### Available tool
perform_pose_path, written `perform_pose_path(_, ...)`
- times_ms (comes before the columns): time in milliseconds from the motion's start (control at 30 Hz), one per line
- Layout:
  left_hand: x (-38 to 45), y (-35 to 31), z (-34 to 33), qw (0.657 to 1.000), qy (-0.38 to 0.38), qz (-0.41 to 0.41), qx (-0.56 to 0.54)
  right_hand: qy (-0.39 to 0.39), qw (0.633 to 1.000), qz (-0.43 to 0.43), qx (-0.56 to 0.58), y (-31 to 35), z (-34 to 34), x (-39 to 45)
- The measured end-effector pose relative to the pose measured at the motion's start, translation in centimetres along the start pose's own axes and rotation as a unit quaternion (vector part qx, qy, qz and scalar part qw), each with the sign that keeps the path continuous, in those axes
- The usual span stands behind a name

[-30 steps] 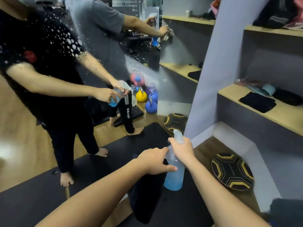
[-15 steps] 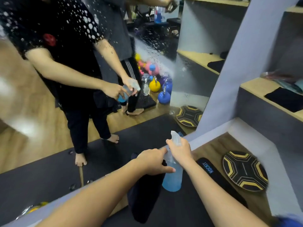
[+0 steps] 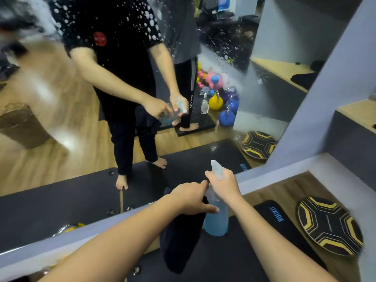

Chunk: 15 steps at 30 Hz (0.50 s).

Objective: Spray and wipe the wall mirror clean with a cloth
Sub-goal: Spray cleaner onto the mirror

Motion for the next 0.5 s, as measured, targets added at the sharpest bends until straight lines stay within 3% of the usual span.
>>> perform_pose_path(500,-5.9,4.8,-0.2,0.998,-0.011,0.060,-0.015,0.073,0.995,0.035,-0.059,2.8,-6.3,-2.1)
Point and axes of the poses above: each hand's wrist, its own x-axis towards the middle knuckle, its own z-axis out of the back of the hand, y = z × x, the point moved 1 cm from there along x, towards the middle knuckle, and after that the axes turned 7 degrees about x, right-handed, at the moved point
